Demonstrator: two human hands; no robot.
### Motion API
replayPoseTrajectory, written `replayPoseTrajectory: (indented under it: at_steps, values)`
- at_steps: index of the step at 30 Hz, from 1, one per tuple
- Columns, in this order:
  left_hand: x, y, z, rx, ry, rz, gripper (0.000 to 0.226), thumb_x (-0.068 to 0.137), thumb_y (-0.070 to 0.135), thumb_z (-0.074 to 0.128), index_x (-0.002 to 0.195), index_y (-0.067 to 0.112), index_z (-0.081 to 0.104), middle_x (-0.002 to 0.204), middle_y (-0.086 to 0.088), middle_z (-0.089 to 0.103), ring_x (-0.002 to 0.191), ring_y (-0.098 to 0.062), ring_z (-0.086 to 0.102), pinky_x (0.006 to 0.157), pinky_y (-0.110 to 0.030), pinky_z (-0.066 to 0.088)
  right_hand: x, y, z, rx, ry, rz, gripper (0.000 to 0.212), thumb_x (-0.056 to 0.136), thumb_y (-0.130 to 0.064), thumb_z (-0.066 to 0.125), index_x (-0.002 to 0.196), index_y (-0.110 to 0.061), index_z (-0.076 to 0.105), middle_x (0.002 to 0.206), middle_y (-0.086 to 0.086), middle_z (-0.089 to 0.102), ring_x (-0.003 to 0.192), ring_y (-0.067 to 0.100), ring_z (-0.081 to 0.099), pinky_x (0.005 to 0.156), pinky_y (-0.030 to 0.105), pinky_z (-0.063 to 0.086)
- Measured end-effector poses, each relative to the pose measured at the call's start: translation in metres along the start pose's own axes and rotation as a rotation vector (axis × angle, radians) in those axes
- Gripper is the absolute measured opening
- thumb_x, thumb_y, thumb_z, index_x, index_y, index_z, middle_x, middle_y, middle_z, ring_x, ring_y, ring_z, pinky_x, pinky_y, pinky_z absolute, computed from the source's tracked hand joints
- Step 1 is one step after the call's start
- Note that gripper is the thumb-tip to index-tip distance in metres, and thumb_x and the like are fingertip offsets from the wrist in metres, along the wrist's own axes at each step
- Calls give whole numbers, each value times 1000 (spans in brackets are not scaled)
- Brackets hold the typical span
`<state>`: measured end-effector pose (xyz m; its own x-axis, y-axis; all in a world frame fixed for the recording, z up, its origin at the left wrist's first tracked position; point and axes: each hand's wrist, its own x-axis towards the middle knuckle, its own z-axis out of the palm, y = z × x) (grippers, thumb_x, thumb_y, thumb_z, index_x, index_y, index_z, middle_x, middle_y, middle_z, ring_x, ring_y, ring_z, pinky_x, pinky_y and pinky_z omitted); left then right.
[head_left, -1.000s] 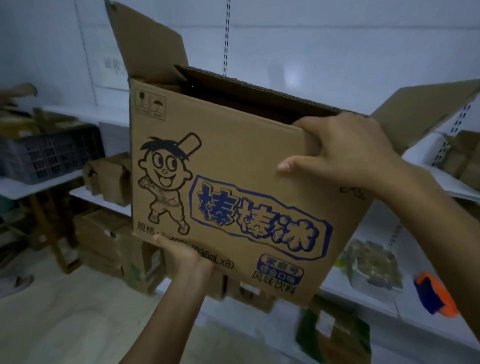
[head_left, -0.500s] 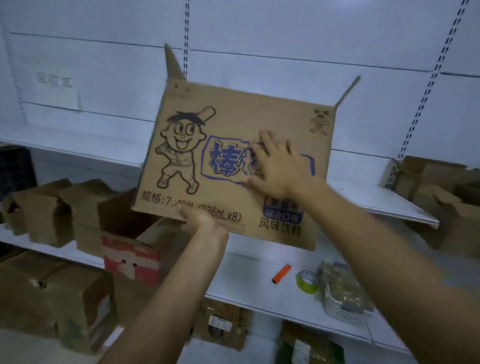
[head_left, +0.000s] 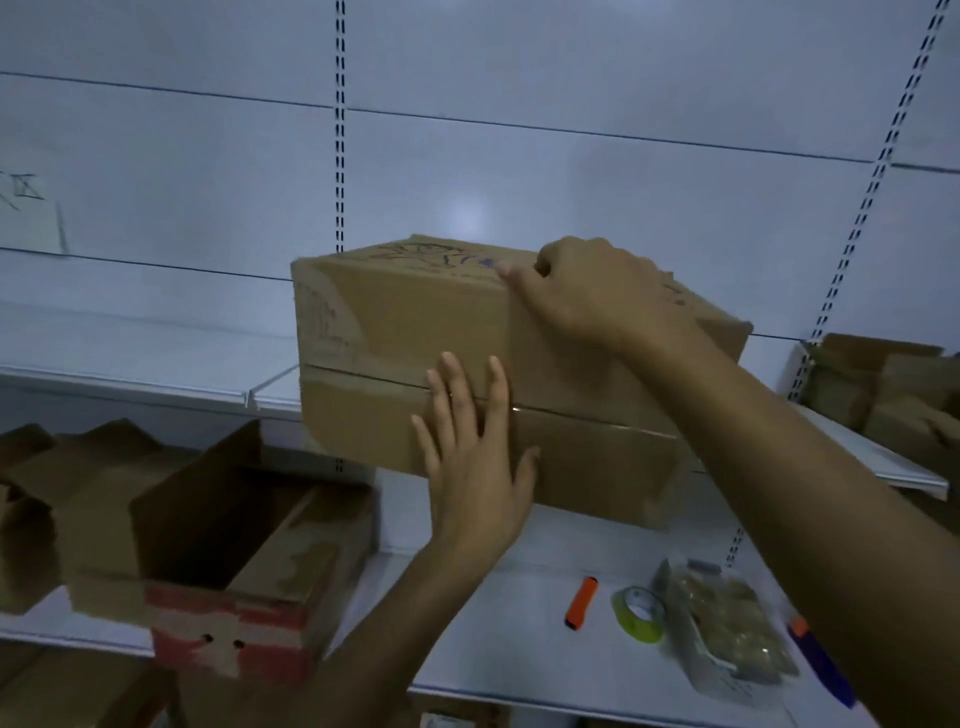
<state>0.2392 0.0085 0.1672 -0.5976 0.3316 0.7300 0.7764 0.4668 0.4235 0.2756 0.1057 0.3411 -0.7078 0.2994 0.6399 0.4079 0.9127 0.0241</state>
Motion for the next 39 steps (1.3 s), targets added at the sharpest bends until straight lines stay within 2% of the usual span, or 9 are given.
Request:
replayPoseTrajectory:
  at_steps: [4, 8, 13, 19, 22, 26, 33, 36, 39]
  values:
    - [25, -8, 21, 107, -75, 107, 84, 93, 50, 43, 145, 34, -20, 148, -10, -39, 136, -26, -38, 108, -55, -18, -6, -12, 47, -177, 315, -79, 62, 92, -64, 29, 108, -11, 57, 108, 13, 61, 101, 33, 53, 88, 42, 32]
    - [21, -32, 21, 113, 48, 294, 68, 89, 38, 52, 148, 23, 21, 159, -13, 6, 146, -30, 7, 113, -53, 9, -2, 19, 72, -105, 496, -97, 62, 92, -63, 33, 107, -10, 61, 103, 14, 59, 94, 33, 51, 90, 39, 31]
    - [55, -93, -17, -141, 309, -77, 92, 80, 58, 59, 151, 18, 16, 159, -14, 8, 144, -28, 11, 114, -48, 13, 3, 20, 78, -62, 598, -106, 55, 93, -59, 39, 104, -10, 62, 102, 11, 61, 95, 31, 54, 91, 37, 33]
    - [68, -100, -31, -506, 233, -271, 117, 59, 48, 84, 150, 33, 12, 150, 6, 32, 135, -17, 34, 101, -38, 35, 11, -58, 91, 30, 581, -99, 48, 89, -48, 44, 113, -12, 64, 119, 12, 61, 111, 30, 53, 102, 46, 33]
    - [70, -108, -22, -574, 207, -273, 104, 65, 50, 80, 148, 34, 20, 147, 7, 37, 132, -14, 38, 100, -35, 38, 21, -102, 100, 63, 555, -155, 48, 88, -48, 45, 115, -13, 63, 111, 8, 64, 105, 29, 56, 101, 48, 34]
    - [74, -130, -31, -767, 186, -284, 51, 92, 55, 46, 131, 23, 51, 117, 10, 60, 101, 11, 55, 86, -20, 51, 30, -103, 109, 107, 648, -144, 40, 90, -47, 48, 108, -14, 65, 104, 5, 66, 99, 26, 58, 97, 45, 37]
    - [114, -132, -42, -1164, -47, -575, 39, 101, 43, 26, 86, 32, 60, 66, 14, 70, 56, 7, 63, 54, -10, 49, 34, -105, 114, 139, 720, -126, 39, 89, -46, 51, 104, -13, 67, 99, 3, 67, 95, 25, 60, 98, 42, 37]
    - [135, -135, -33, -1301, -165, -504, 31, 100, 40, 34, 89, 27, 60, 92, 9, 68, 70, 2, 65, 73, -20, 52, 31, -107, 112, 166, 743, -120, 49, 88, -57, 48, 98, -13, 67, 95, 2, 67, 93, 24, 60, 99, 42, 37]
    - [148, -142, -13, -1414, -149, -483, 30, 97, 44, 35, 89, 24, 56, 81, 13, 70, 74, -1, 67, 59, -14, 52, 35, -134, 107, 124, 697, 70, 69, 79, -76, 40, 92, -12, 62, 92, 3, 64, 94, 24, 58, 107, 47, 31]
